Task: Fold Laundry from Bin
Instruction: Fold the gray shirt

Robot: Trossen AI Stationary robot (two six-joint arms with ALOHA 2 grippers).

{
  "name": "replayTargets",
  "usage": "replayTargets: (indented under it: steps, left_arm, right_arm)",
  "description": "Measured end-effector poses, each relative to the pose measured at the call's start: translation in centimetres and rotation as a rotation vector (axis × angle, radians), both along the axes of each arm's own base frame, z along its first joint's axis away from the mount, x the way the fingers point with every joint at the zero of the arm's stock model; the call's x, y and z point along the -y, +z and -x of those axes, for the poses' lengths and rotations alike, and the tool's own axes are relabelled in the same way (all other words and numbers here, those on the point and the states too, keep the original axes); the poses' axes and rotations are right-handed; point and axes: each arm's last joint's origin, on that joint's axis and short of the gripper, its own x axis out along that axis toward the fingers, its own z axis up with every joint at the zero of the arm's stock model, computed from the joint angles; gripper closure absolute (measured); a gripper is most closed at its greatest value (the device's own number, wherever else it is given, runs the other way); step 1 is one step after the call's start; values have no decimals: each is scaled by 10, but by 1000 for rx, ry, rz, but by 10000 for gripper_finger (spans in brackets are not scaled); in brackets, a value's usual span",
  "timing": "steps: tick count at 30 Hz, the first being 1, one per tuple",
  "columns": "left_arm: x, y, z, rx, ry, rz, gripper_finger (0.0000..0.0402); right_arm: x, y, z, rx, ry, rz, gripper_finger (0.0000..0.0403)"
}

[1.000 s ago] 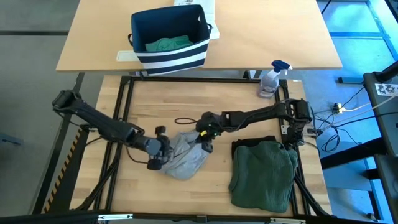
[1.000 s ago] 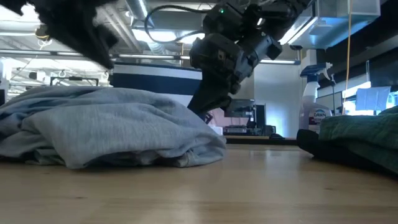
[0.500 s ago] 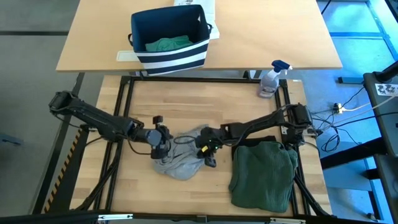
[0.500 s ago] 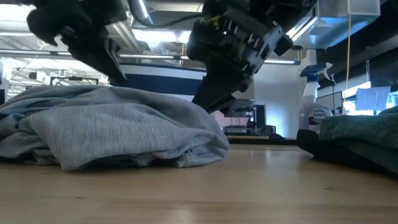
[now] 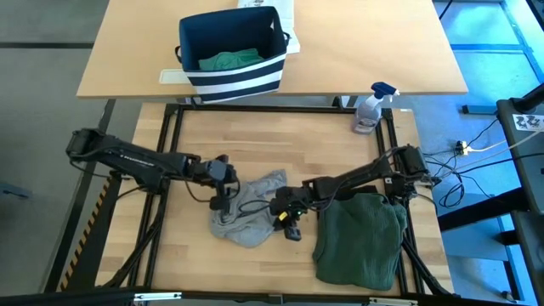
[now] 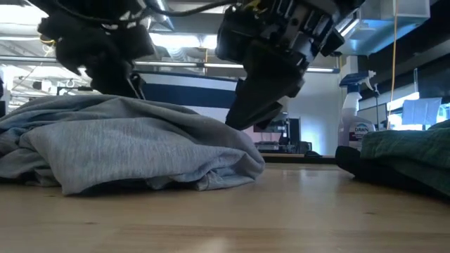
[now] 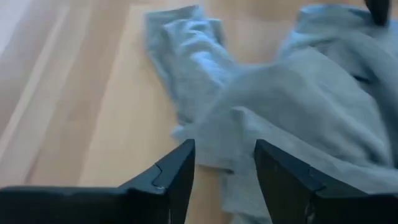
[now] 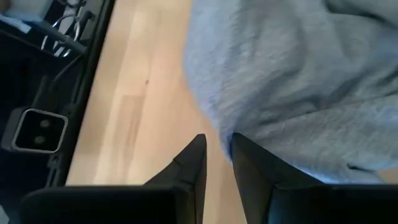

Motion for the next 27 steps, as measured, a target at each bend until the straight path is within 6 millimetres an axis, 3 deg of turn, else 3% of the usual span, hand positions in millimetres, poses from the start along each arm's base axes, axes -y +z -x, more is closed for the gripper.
replayTargets:
  steps: [4,10,16,19,23,27]
  left_arm:
    - [-7,-5,-3,-21,-7,95,233]
    - [-1,-16,-11,-54,-146,268,232]
    - [-7,-26,-15,-79,-86,219,242]
    - [-10,-26,-15,-77,-97,174,280]
    - [-13,-16,-16,-83,-82,74,378]
    - [-13,8,-18,-89,15,-68,395]
  right_arm:
    - [1,0,0,-14,-21,-11,326]
    - [0,0,0,-20,-30,-20,326]
    - [0,0,0,-26,-39,-24,326]
    - [0,0,0,-26,-43,-20,326]
    - [1,0,0,-24,-43,-16,326]
    - [10,1,-1,-9,-73,33,326]
